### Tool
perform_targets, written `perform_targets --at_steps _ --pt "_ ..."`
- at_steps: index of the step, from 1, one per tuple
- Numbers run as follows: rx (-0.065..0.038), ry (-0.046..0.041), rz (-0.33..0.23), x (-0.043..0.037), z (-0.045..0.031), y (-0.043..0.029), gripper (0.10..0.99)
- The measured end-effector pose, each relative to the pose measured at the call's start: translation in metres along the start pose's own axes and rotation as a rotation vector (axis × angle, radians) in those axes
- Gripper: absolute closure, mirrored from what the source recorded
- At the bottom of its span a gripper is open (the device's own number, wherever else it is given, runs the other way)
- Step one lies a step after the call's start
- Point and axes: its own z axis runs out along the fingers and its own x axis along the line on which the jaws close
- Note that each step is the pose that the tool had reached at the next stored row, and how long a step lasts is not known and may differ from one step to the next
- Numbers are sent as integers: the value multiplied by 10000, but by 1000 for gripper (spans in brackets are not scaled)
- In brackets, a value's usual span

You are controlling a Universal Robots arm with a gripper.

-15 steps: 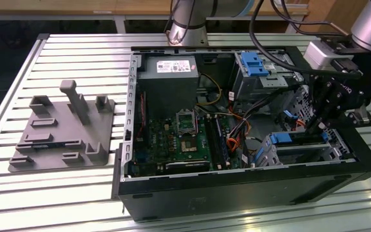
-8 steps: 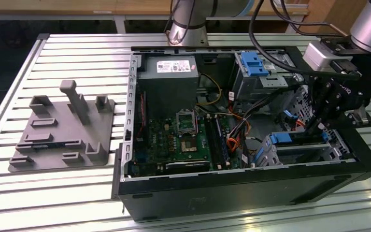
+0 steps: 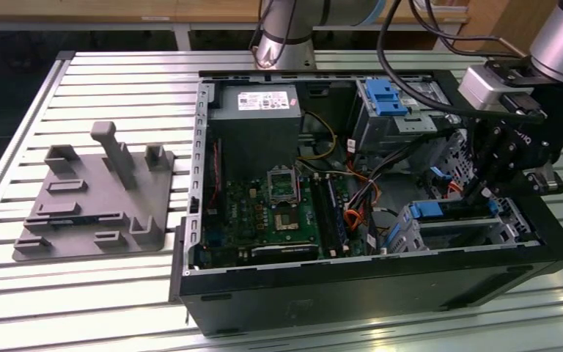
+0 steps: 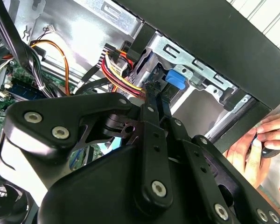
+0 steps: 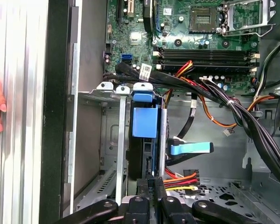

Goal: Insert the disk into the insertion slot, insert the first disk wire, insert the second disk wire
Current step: 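Insert the first disk wire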

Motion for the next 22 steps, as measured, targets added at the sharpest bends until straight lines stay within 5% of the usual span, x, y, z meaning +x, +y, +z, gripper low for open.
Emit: perform_targets --at_steps 6,9,12,19,22 --pt "-1 -1 0 8 28 0 910" --pt "1 -1 0 11 3 0 792" --pt "9 0 0 10 -74 1 671" --pt "19 5 2 27 -372 4 671" --pt "22 3 -22 29 -395 5 671"
